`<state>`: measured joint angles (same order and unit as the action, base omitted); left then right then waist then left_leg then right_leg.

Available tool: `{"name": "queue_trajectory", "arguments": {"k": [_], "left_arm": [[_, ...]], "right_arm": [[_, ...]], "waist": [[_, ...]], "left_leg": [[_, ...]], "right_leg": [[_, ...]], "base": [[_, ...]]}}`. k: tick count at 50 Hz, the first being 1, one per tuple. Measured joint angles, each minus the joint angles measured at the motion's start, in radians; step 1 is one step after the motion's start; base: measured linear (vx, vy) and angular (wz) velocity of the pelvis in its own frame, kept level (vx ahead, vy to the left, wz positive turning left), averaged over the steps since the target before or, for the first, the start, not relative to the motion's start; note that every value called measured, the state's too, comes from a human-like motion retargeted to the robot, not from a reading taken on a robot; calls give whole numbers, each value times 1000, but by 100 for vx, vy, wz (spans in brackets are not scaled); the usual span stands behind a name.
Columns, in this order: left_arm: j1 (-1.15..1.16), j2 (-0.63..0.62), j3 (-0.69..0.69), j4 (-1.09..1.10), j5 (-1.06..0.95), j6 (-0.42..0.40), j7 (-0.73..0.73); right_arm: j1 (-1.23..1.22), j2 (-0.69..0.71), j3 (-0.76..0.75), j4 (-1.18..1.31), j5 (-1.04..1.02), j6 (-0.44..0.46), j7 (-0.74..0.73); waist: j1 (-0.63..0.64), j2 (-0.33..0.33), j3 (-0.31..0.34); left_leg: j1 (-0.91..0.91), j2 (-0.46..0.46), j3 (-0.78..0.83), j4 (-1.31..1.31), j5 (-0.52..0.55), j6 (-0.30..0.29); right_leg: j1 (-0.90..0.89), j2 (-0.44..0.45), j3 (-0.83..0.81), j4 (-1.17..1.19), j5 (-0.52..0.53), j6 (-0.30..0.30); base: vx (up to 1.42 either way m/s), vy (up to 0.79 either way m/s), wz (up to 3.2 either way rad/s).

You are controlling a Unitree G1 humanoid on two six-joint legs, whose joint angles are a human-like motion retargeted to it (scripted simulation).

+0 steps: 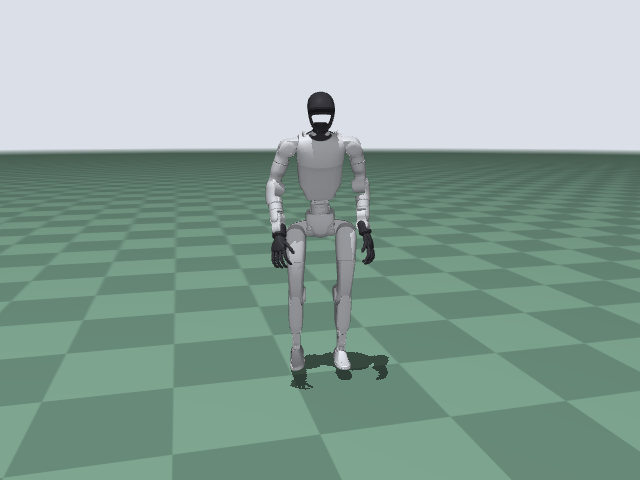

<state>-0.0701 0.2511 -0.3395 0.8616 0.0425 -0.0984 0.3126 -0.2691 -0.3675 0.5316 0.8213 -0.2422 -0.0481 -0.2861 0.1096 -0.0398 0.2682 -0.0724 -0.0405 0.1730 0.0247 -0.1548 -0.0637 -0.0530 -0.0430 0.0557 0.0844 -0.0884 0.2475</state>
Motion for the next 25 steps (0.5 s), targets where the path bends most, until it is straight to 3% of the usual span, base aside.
{"name": "queue_trajectory", "arguments": {"k": [5, 8, 13, 15, 18, 23, 25], "left_arm": [[20, 24, 26, -144, -67, -16, 25], [72, 40, 51, -214, -144, -12, 34], [98, 49, 65, -166, -207, 44, 18], [105, 57, 75, -116, -192, 77, 8], [93, 57, 135, -26, -139, 156, -5], [85, 83, 177, 105, -102, 180, -40], [44, 99, 157, 148, -124, 178, -59]], "right_arm": [[-56, 16, 62, -74, -87, -2, -10], [-13, -5, 38, -134, -77, 2, -40], [170, -26, -119, -200, 50, 5, -71], [245, -23, -176, -209, 97, 10, -63], [286, -23, -199, -174, 158, 93, -86], [262, -26, -157, -6, 178, 126, -27], [202, -27, -103, 85, 214, 155, 22]], "waist": [[56, -24, 50], [57, -23, 62], [47, 26, 23], [32, 29, 0], [44, 21, -25], [38, 28, -29], [54, 25, -7]], "left_leg": [[-27, 3, 7, -1, -32, 2], [-27, -7, -48, 14, -59, 5], [-37, -15, -181, 72, -121, 68], [-65, -31, -233, 156, -179, 116], [-102, -50, -250, 280, -260, 199], [-189, -34, -210, 705, -504, 223], [-170, -26, -174, 795, -576, 242]], "right_leg": [[-27, 3, 10, -13, -20, -10], [-42, -4, -37, 61, -62, -55], [-267, -42, -173, 596, -110, -197], [-393, -60, -180, 833, -113, -216], [-588, -43, -149, 1021, -148, -237], [-823, -46, -268, 1001, -182, -249], [-895, -11, -299, 866, -73, -214]], "base": [[6, 10, -16], [20, 16, 80], [32, 17, 132], [41, 10, 122], [46, 5, 40], [51, 4, -8], [59, 3, -35]]}}
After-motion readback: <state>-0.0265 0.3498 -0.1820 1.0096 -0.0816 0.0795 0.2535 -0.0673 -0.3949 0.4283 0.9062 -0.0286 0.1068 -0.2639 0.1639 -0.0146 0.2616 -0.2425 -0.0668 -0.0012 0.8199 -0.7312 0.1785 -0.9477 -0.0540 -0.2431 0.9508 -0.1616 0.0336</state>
